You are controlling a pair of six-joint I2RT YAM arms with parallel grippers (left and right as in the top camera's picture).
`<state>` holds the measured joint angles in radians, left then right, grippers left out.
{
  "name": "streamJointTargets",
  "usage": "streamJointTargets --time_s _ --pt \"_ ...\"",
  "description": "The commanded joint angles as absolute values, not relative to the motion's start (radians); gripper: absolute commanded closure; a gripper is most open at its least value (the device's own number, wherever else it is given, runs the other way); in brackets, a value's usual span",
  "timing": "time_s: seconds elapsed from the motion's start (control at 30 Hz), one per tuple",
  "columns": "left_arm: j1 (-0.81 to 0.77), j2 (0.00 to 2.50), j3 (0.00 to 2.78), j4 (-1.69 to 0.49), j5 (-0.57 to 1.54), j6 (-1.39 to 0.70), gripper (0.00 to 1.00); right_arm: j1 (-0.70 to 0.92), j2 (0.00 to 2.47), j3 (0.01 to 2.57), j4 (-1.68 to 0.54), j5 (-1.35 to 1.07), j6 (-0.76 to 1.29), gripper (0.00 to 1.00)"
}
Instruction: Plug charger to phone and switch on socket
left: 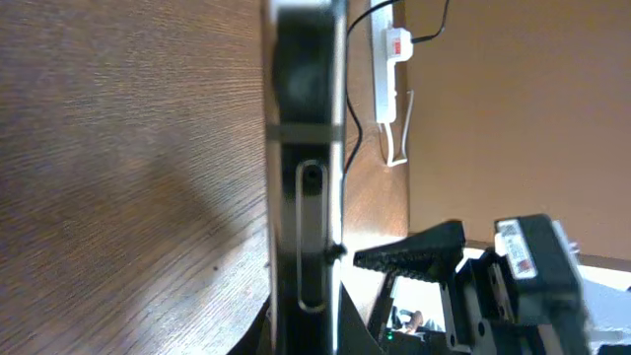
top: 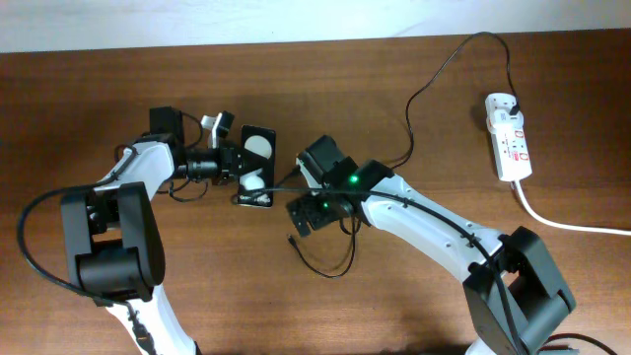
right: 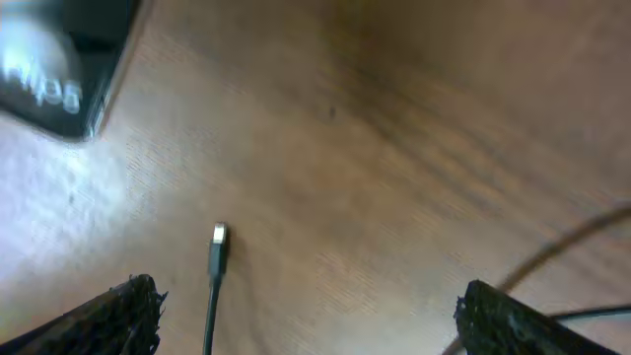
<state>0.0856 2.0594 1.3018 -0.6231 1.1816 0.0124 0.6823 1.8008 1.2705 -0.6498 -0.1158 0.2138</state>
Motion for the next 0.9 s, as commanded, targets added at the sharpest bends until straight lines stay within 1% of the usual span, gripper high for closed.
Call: streamJointTargets --time_s 0.0,0.87 --pt "0.091 2.059 1.310 -0.622 1.262 0.039 1.00 0.687 1.792 1.266 -0.636 -0.081 0.221 0.01" --pt "0.090 2.059 1.310 -0.614 1.287 0.039 1.00 0.687 1.792 1.266 -0.636 -0.081 0.221 0.01"
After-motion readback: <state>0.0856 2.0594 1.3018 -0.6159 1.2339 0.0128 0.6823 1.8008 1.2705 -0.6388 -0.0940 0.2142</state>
